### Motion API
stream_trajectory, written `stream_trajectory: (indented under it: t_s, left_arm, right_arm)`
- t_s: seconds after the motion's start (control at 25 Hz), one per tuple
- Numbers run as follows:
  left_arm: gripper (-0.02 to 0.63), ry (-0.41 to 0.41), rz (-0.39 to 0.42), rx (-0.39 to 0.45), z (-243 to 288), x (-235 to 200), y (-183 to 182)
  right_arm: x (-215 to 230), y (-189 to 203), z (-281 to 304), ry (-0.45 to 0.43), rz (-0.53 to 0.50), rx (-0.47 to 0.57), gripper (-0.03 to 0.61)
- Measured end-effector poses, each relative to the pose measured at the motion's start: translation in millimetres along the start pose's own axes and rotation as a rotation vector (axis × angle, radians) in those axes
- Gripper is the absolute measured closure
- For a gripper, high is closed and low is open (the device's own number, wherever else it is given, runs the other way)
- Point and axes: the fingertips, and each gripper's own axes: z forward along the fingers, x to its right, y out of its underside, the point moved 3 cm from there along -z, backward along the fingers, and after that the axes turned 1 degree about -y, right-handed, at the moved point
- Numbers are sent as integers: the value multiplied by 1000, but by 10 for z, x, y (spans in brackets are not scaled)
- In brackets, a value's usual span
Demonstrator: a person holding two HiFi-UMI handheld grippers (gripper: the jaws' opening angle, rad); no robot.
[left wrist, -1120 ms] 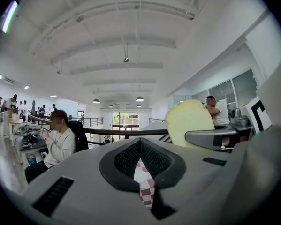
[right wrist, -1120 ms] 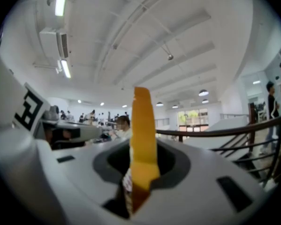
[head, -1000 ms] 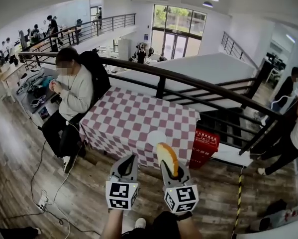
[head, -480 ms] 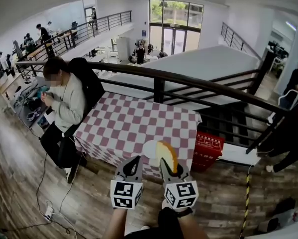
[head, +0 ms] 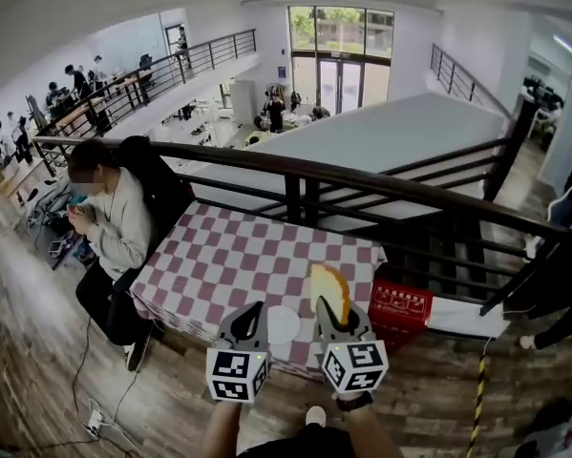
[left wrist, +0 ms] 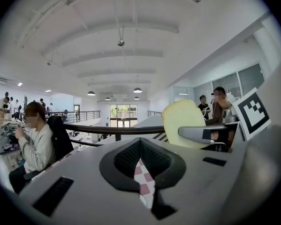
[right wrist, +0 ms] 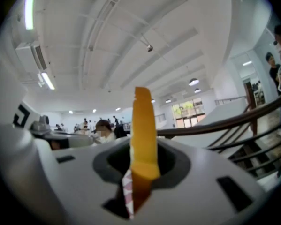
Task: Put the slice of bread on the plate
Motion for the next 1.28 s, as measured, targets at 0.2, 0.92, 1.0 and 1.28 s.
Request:
stream_trajectory:
  t_s: [0.2,0.92,1.0,1.28]
  left_arm:
    - [597,-43,-25,-29,260,27,155]
    - [597,-56,-235,-138,898,-530,1401]
    - [597,-69,-283,-135,988,-647,1575]
    - [597,-74,-336,-212,1034,-969,2123]
  right_arm:
    - [251,62,208,-30,12,-21,476]
    - [-11,1704,1040,-179,77,-416,476]
    - [2,2021,1119,-164,100,-491,476]
    - [-79,3013,1155,-133,217,-726,476]
